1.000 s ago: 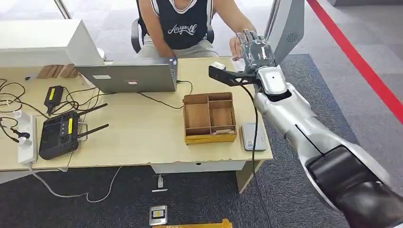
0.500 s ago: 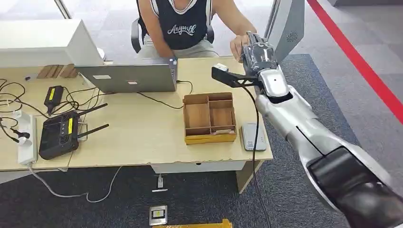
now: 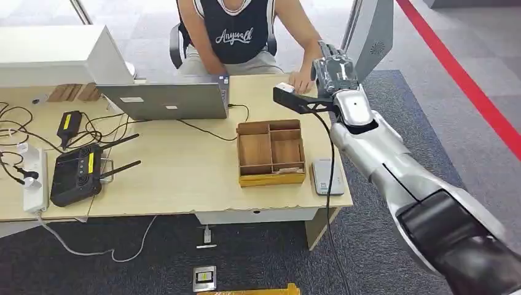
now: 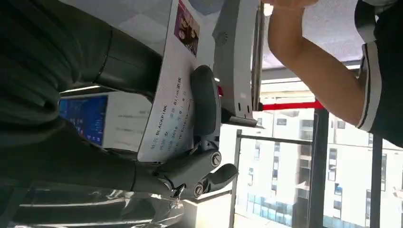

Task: Pass the card to the sensor for recognition and then transmit it.

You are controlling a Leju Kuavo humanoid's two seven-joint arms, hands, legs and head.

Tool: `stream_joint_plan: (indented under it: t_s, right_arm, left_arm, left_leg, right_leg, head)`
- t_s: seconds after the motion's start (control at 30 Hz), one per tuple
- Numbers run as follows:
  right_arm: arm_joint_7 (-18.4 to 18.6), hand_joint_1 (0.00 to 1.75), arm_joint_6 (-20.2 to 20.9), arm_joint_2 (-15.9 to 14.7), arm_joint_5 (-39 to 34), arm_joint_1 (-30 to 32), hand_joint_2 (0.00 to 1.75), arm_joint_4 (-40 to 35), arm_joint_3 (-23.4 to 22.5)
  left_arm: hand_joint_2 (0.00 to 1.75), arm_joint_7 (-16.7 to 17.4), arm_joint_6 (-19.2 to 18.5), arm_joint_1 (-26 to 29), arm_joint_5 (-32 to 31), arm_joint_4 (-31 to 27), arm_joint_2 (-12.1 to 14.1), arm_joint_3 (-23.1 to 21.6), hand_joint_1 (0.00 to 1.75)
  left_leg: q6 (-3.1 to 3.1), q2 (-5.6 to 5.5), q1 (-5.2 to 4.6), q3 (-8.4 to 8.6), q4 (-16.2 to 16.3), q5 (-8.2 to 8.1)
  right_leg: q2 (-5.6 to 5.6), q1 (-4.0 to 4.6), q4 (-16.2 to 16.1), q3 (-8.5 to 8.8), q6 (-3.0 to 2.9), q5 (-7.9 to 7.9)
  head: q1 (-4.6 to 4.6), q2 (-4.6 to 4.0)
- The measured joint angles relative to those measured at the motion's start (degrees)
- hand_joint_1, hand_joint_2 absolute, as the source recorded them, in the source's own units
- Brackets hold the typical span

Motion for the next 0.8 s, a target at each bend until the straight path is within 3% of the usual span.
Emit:
stream_joint_plan:
  t_s: [0.57, 0.8]
  right_arm:
    - [-0.5, 1.75, -0.04, 0.02, -0.55, 0.25, 1.75, 0.0, 0.15]
    - [-1.68, 1.75, 0.31, -1.55, -2.62, 3.27, 1.75, -0.7, 0.17]
  left_arm:
    - [0.0, -0.04, 0.07, 0.0, 0.04, 0.0, 0.02, 0.0, 0.0]
    - [0.0, 0.83, 0.22, 0.06, 1.38, 0.0, 0.0, 0.0, 0.0]
  left_leg:
    - [0.0, 0.0, 0.0, 0.01, 0.0, 0.0]
    - [0.0, -0.03, 0.0, 0.01, 0.01, 0.0]
  right_leg:
    - [0.0, 0.0, 0.0, 0.0, 0.0, 0.0]
    - [-0.01, 0.0, -0.03, 0.01, 0.0, -0.01]
  head:
    - [0.0, 0.0]
    - [-0.02, 0.0]
